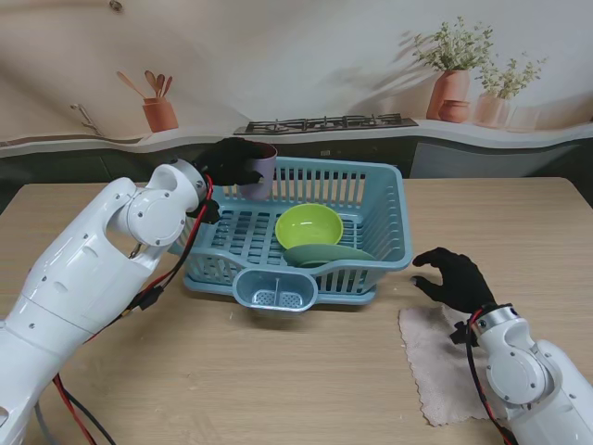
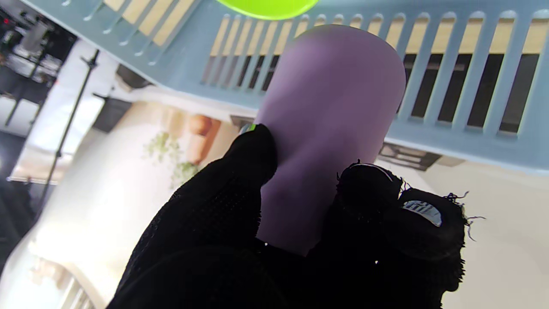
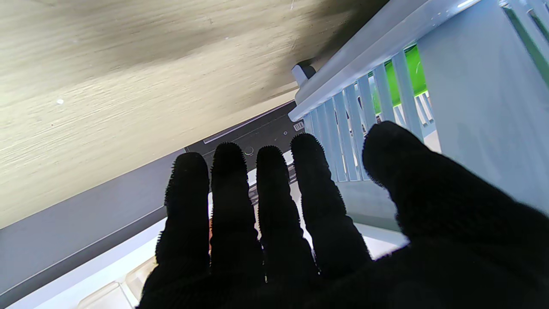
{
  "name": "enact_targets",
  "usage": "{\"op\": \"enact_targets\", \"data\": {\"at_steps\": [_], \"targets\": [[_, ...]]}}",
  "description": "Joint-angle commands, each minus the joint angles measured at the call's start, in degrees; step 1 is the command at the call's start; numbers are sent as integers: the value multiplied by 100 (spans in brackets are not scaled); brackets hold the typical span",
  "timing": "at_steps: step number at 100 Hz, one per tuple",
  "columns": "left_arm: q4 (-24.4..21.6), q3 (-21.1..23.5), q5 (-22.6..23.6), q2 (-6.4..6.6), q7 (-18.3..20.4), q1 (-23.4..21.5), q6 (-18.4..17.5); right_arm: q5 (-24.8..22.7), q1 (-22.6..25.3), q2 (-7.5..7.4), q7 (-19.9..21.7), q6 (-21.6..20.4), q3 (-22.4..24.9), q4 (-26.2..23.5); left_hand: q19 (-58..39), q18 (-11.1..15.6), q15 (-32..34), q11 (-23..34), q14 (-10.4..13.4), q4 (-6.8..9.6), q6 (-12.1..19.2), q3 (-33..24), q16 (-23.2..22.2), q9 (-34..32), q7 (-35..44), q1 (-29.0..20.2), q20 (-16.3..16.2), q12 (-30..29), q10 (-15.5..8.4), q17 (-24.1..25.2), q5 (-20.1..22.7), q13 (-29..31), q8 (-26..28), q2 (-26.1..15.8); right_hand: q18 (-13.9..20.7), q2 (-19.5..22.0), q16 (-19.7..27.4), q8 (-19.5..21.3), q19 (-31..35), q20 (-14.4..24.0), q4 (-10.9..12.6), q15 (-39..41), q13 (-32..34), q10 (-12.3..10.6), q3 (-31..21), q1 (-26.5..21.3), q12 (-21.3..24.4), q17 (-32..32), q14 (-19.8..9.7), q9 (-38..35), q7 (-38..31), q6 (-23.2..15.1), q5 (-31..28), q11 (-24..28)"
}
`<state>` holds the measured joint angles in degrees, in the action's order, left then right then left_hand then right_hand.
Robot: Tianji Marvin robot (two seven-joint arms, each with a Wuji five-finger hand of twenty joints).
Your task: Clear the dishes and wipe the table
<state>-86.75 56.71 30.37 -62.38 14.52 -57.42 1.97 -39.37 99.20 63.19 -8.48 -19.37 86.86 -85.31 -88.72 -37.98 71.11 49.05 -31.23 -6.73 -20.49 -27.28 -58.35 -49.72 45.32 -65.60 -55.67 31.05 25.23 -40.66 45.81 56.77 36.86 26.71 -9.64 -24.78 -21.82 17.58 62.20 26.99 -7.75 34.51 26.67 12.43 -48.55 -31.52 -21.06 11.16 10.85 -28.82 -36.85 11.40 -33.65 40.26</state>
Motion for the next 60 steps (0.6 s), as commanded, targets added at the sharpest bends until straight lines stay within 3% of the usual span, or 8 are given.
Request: {"op": "enact_targets", "data": {"at_steps": [1, 60], "targets": [[94, -51, -6, -62, -4, 10, 78, -20, 28, 7, 64, -10, -4, -12, -332, 47, 153, 833, 167, 49, 473, -354, -53, -373, 730, -579, 175, 330, 604, -145, 68, 135, 99, -473, 52, -23, 45, 62, -7, 100, 84, -112, -76, -64, 25, 9, 64, -77, -116, -40, 40, -19, -29, -44], [830, -407, 76, -225, -697, 14, 175, -33, 13, 6, 57, 25, -40, 16, -269, 51, 67, 808, 171, 49, 511, -370, -3, -382, 756, -562, 255, 283, 567, -57, 75, 102, 50, -447, 43, -24, 46, 62, -9, 103, 84, -115, -78, -66, 28, 8, 65, -85, -114, -49, 42, -14, -39, -44]]}}
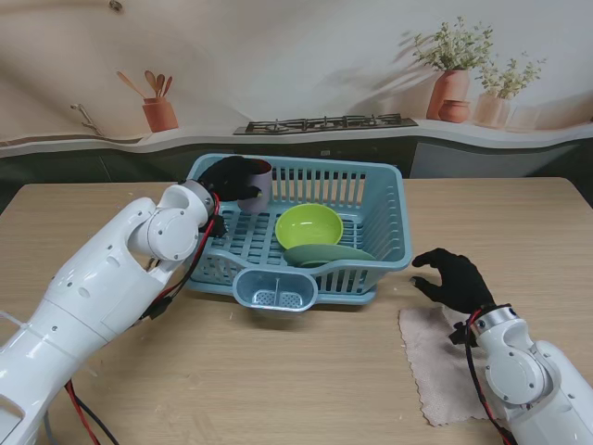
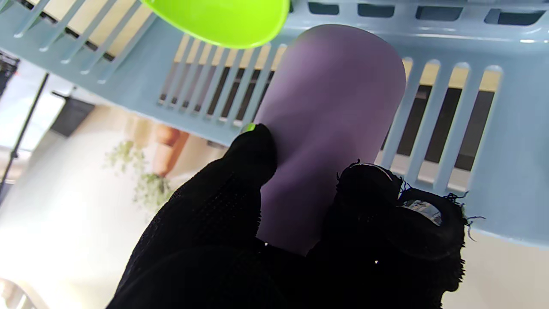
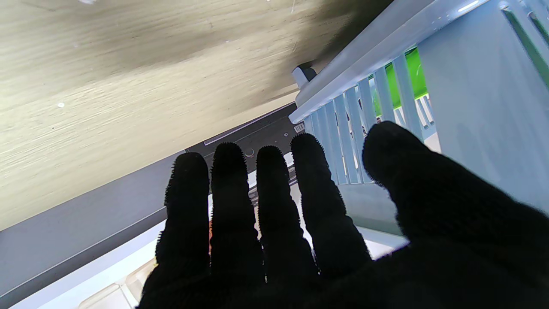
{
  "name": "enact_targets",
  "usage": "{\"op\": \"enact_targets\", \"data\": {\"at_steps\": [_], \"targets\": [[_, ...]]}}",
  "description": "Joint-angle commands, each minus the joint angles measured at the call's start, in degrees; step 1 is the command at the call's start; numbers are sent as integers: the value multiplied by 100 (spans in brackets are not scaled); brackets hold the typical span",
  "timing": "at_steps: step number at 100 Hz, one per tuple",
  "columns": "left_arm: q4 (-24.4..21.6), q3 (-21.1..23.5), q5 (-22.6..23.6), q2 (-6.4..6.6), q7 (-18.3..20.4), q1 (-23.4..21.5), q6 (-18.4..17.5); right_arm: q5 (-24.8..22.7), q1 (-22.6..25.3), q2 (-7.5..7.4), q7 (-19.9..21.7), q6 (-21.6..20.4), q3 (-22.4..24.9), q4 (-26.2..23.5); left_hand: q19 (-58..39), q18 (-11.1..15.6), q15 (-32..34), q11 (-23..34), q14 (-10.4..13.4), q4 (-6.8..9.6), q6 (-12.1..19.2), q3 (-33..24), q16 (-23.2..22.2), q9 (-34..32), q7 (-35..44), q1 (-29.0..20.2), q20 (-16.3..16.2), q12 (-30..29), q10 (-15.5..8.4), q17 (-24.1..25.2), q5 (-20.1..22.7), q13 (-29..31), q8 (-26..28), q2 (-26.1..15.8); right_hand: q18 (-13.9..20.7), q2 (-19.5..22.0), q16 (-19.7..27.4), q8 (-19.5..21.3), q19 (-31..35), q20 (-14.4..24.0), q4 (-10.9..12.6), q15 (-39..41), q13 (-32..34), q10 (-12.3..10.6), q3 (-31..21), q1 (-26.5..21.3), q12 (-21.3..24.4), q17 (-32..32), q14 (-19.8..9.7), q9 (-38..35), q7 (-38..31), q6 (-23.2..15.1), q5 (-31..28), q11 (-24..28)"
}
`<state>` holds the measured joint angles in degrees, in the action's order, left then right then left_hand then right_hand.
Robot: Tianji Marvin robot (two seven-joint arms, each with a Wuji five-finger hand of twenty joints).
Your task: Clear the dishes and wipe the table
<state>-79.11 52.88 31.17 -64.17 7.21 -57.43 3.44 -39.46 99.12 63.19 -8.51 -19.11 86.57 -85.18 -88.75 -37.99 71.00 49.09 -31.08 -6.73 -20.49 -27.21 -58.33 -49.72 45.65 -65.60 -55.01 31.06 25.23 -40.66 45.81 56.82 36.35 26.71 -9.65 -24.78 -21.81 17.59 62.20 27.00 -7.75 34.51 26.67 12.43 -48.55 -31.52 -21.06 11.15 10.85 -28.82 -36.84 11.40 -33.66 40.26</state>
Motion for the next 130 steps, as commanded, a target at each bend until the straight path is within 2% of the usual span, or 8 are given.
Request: {"op": "enact_targets", "data": {"at_steps": [1, 23, 25, 31, 63, 83, 99, 130], "targets": [[78, -28, -3, -47, 26, 16, 26, -24, 21, 6, 60, -1, -12, 3, -265, 52, 71, 803, 155, 48, 516, -376, -2, -383, 724, -558, 190, 281, 564, -54, 79, 93, 102, -445, 30, -25, 46, 61, -8, 102, 84, -115, -77, -68, 27, 9, 65, -83, -115, -47, 41, -14, -38, -45], [321, -120, 11, -89, -160, 10, -7, -27, 17, 5, 61, 10, -20, 7, -135, 4, -108, 728, 123, 45, 550, -453, 92, -414, 711, -529, 253, 217, 542, 63, 116, 65, 46, -396, 25, -23, 45, 61, -8, 104, 84, -113, -77, -67, 30, 10, 65, -84, -118, -45, 45, -10, -38, -45], [344, -130, 10, -93, -179, 11, -7, -27, 18, 5, 61, 11, -21, 7, -115, -6, -132, 716, 117, 41, 436, -456, 105, -421, 666, -528, 263, 202, 514, 76, 140, 62, 1, -386, 38, -20, 45, 61, -10, 103, 85, -113, -78, -66, 28, 7, 66, -86, -116, -42, 45, -12, -38, -48], [409, -161, 6, -108, -233, 13, 0, -30, 19, 5, 62, 15, -23, 6, -72, -18, -189, 695, 107, 37, 432, -465, 135, -421, 643, -523, 282, 181, 518, 115, 157, 34, -21, -384, 27, -19, 46, 61, -8, 104, 84, -115, -80, -69, 29, 11, 65, -81, -111, -48, 45, -13, -39, -45], [657, -261, -9, -162, -426, 29, 16, -33, 11, 5, 59, 37, -39, 13, 231, -98, -593, 487, 23, 37, 525, -524, 372, -446, 515, -482, 451, 92, 447, 376, 234, -110, -189, -327, 29, -20, 46, 61, -8, 105, 84, -114, -79, -67, 24, 9, 65, -83, -114, -45, 47, -9, -41, -46], [739, -305, -61, -200, -514, 17, 173, -33, 10, 6, 56, 42, -41, 16, 561, -174, -1127, 28, -93, 60, 551, -497, 745, -466, 399, -485, 517, 3, 338, 791, 267, -360, -515, -318, 23, -22, 46, 61, -10, 105, 84, -114, -79, -63, 29, 10, 66, -87, -114, -38, 50, -12, -42, -50], [757, -304, -114, -216, -528, 10, 261, -31, 8, 7, 50, 58, -50, 21, 1042, -200, -1563, -427, -176, 93, 421, -466, 1068, -427, 91, -520, 628, -29, 335, 1085, 320, -606, -967, -311, 26, -20, 47, 62, -14, 105, 84, -116, -82, -70, 32, 7, 66, -94, -113, -42, 51, -11, -41, -50], [850, -326, -21, -233, -659, -2, 360, -28, 3, 8, 47, 61, -57, 28, 2274, -200, -2614, -1366, -311, 132, 147, -362, 1941, -413, -694, -485, 1176, -264, 288, 1765, 549, -997, -1779, -313, 35, -20, 47, 62, -22, 107, 86, -118, -87, -71, 32, 19, 68, -99, -117, -42, 52, -11, -41, -54]]}}
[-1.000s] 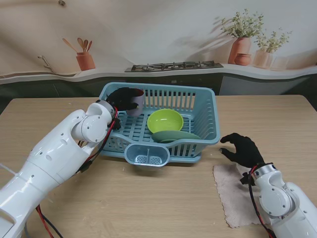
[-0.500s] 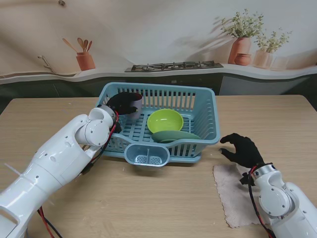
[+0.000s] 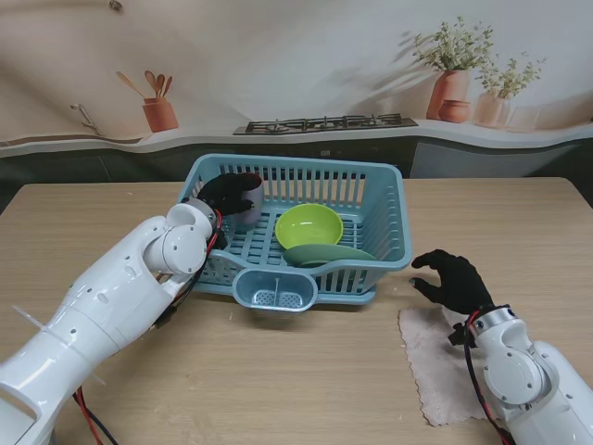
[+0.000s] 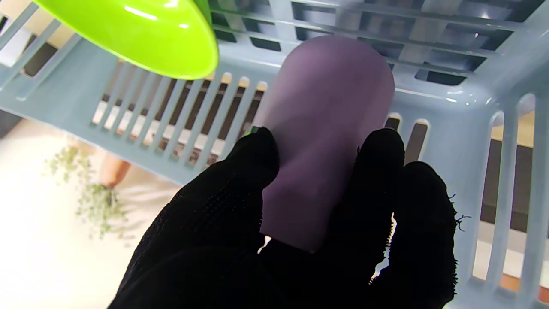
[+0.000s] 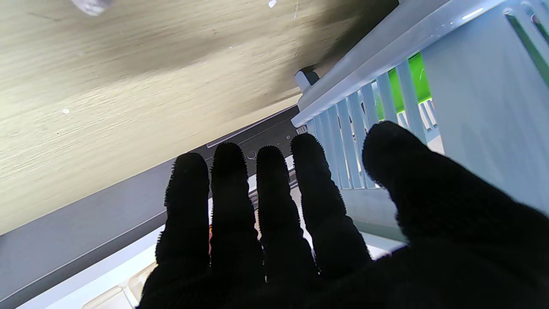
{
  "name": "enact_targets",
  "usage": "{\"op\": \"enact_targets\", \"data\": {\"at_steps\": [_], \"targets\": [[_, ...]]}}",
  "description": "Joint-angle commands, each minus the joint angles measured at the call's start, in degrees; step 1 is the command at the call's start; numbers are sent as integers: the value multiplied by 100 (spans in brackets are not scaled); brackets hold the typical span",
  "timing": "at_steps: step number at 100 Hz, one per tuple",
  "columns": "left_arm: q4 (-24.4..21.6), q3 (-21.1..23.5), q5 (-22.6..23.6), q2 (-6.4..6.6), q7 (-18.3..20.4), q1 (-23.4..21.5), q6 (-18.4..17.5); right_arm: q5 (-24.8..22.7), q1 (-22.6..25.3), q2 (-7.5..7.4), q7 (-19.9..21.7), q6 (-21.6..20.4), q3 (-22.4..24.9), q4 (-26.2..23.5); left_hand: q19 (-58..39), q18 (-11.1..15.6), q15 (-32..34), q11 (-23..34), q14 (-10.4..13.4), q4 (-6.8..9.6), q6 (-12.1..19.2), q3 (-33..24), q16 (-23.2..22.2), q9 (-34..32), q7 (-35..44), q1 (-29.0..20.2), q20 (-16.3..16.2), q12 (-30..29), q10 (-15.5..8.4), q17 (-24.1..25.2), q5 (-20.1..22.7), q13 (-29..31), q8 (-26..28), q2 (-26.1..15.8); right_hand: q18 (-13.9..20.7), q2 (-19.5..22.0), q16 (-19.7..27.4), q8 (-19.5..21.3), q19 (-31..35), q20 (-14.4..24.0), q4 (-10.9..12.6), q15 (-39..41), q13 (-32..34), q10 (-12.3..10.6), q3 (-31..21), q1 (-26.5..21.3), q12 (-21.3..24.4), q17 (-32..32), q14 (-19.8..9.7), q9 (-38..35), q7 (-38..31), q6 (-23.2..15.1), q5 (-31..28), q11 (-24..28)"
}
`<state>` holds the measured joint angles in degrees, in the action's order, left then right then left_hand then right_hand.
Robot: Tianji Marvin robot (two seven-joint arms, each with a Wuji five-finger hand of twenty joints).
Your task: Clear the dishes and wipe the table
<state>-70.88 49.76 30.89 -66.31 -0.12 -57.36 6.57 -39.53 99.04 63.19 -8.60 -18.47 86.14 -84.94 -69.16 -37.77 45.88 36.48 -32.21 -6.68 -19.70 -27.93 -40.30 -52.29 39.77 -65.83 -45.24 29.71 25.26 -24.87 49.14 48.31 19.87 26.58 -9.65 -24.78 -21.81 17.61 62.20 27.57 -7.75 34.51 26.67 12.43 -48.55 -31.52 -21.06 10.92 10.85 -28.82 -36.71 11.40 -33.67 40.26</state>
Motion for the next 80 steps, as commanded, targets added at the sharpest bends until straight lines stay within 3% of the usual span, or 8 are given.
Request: {"op": "enact_targets", "data": {"at_steps": [1, 13, 26, 40, 80], "targets": [[30, -16, 7, -21, 70, -9, 52, -21, 11, 8, 57, -2, -15, 3, 344, -222, -118, -129, -168, 128, 62, -281, 156, -138, -131, -466, 220, -139, 290, 212, 217, -158, -149, -311, 34, -20, 47, 61, -23, 50, 86, -118, -86, -67, 30, 16, 68, -76, -120, -41, 38, -11, -40, -55], [74, -44, -6, -33, 52, 7, 115, -16, 9, 8, 61, 3, -20, 4, 585, -222, -354, -350, -164, 154, -38, -164, 380, -10, -428, -527, 460, -225, 292, 421, 249, -371, -328, -369, 19, -20, 48, 60, -23, 52, 85, -120, -86, -72, 31, 22, 69, -78, -119, -44, 40, -18, -41, -55], [125, -83, -18, -46, 43, 25, 174, -17, 3, 9, 54, -7, -17, 10, 771, -59, -591, -580, -141, 206, -43, 94, 641, 261, -786, -620, 809, -313, 243, 755, 234, -763, -378, -493, 19, -20, 50, 60, -25, 54, 86, -125, -90, -75, 33, 15, 69, -78, -129, -44, 42, -18, -39, -56], [127, -81, -83, -58, 63, 19, 319, -27, 0, 9, 42, -17, -12, 19, 875, 56, -700, -641, -121, 248, -47, 354, 785, 496, -1003, -690, 981, -424, 226, 987, 200, -1037, -389, -626, 21, -17, 50, 61, -30, 55, 86, -124, -88, -79, 35, 14, 68, -86, -128, -48, 43, -18, -39, -54], [117, -118, -190, -52, 222, -13, 627, -36, -7, 7, 40, -29, -10, 31, 818, 219, -715, -558, -151, 313, 75, 861, 694, 1163, -1480, -604, 1008, -614, 130, 1596, -31, -1733, -305, -782, 23, -19, 50, 63, -40, 64, 88, -125, -95, -79, 36, 11, 68, -94, -132, -44, 40, -20, -38, -55]]}}
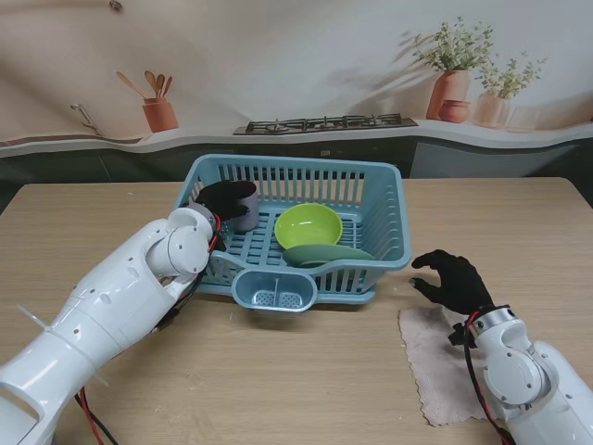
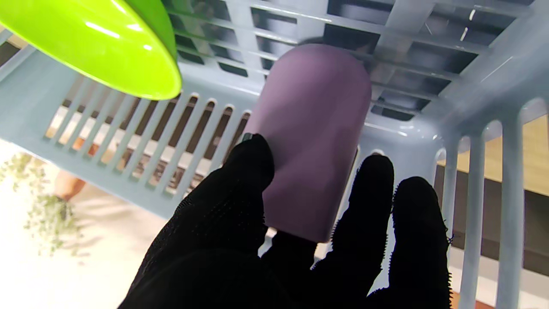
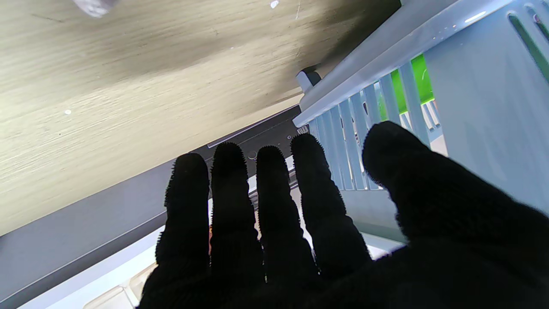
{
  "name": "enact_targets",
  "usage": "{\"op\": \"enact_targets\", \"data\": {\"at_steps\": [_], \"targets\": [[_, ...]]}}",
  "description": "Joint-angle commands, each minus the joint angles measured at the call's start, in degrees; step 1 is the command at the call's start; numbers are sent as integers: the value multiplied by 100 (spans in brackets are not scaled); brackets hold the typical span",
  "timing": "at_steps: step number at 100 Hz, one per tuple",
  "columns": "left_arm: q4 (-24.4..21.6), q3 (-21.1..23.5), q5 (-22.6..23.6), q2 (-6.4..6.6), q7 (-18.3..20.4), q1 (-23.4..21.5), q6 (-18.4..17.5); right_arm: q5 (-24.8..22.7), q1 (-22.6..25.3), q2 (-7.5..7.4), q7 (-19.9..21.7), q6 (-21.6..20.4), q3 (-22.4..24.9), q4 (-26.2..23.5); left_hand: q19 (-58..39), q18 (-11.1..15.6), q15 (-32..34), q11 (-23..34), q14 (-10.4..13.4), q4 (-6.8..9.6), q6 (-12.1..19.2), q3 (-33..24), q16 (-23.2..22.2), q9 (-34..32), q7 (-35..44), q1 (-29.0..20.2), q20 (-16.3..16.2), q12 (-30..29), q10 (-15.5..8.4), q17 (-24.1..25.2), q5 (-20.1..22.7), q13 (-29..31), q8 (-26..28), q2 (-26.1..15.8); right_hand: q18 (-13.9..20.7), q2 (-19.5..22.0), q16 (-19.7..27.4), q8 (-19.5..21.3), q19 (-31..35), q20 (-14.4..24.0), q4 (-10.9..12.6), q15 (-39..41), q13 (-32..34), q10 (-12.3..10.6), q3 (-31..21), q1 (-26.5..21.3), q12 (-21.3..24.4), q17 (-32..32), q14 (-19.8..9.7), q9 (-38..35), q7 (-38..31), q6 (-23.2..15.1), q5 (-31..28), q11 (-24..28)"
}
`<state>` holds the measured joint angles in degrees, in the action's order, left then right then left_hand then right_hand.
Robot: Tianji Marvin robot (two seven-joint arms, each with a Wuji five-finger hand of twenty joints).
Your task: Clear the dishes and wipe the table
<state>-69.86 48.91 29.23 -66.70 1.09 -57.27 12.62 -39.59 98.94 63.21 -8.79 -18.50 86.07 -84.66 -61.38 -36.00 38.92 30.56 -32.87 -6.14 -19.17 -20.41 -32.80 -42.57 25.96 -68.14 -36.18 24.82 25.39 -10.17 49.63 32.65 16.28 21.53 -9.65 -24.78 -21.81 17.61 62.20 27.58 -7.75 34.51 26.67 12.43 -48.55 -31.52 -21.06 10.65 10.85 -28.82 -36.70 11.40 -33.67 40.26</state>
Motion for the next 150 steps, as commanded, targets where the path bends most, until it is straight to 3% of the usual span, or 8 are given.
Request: {"op": "enact_targets", "data": {"at_steps": [1, 34, 77, 103, 124, 150], "targets": [[14, -34, -25, -12, 103, -22, 27, -29, 3, 6, 59, -27, -4, 3, 45, 47, -26, 31, -83, 260, 30, 110, -56, 211, -111, -367, 104, -130, 117, 143, -88, -190, 57, -275, 22, -19, 50, 63, -40, 64, 88, -125, -95, -81, 36, 11, 68, -68, -132, -44, 38, -23, -39, -54], [-75, -37, -16, -6, 142, -76, 236, -35, 1, 7, 46, -37, 3, 9, 101, 61, -110, 50, -111, 157, 133, -303, -165, 575, -814, 114, 228, -219, 31, 414, -51, -548, 531, -114, 36, -16, 49, 64, -42, 71, 88, -122, -92, -73, 35, 9, 68, -67, -134, -46, 38, -12, -39, -54], [-168, 112, -3, 3, 66, -146, 54, -34, -5, 4, 62, -27, -9, 14, 38, 58, -119, -53, -28, 23, 529, -1187, -255, 1083, -1219, 960, 215, -261, -151, 465, -197, -688, 918, 194, 30, -15, 51, 64, -47, 77, 89, -126, -95, -76, 38, 1, 69, -67, -131, -47, 39, -18, -41, -56], [-274, 153, -46, 14, 119, -141, -45, -43, -10, 4, 56, -11, -19, 19, 20, 98, -121, -33, 19, 21, 454, -1285, -274, 1100, -1277, 1248, 209, -253, -171, 490, -192, -723, 956, 232, 24, -14, 50, 65, -48, 79, 88, -126, -98, -72, 42, -8, 69, -71, -132, -44, 37, -17, -39, -56], [-303, 185, -1, 35, 146, -124, -215, -37, -16, 4, 59, -22, -19, 22, -10, 190, -33, 64, 114, 66, 160, -1604, -323, 1140, -1458, 1538, 205, -201, -139, 445, -161, -674, 882, 238, 12, -10, 49, 66, -47, 82, 89, -122, -86, -79, 43, -12, 68, -66, -136, -47, 35, -20, -39, -56], [-324, 257, 125, 67, 110, -140, -454, -40, -23, 4, 55, -27, -21, 27, -56, 220, -16, 98, 149, 120, 168, -1729, -320, 1226, -1541, 1785, 183, -180, -169, 453, -192, -744, 801, 204, 16, -21, 51, 65, -50, 82, 90, -127, -95, -81, 41, -17, 68, -72, -138, -49, 35, -21, -39, -55]]}}
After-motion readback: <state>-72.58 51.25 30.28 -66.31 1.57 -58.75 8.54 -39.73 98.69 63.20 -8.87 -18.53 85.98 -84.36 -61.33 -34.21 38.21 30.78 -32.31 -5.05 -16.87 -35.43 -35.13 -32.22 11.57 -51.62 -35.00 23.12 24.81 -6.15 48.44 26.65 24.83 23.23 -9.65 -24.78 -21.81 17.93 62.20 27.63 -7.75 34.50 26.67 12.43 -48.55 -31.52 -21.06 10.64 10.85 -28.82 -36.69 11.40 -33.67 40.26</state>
